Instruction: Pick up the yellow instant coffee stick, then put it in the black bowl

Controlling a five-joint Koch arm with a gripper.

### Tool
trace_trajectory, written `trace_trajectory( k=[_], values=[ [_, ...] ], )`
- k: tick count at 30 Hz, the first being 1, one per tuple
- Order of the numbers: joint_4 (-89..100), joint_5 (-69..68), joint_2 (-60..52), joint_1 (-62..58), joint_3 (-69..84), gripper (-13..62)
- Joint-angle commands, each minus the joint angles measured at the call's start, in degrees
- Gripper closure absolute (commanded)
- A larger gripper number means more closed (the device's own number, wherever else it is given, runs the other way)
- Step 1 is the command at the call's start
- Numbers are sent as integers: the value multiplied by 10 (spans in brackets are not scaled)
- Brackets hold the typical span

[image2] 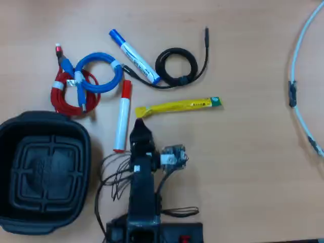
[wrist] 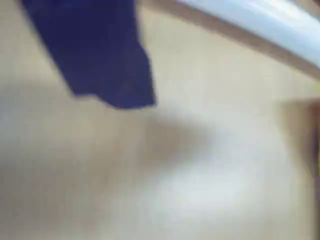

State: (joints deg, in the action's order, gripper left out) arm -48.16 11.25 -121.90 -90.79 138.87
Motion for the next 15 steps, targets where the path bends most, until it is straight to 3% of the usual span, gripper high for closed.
trace_trajectory(
  k=[1,15],
  values=[
    [-40,18,4,-4,-74,-72],
    [-56,71,23,-127,-196,-72]
  ],
)
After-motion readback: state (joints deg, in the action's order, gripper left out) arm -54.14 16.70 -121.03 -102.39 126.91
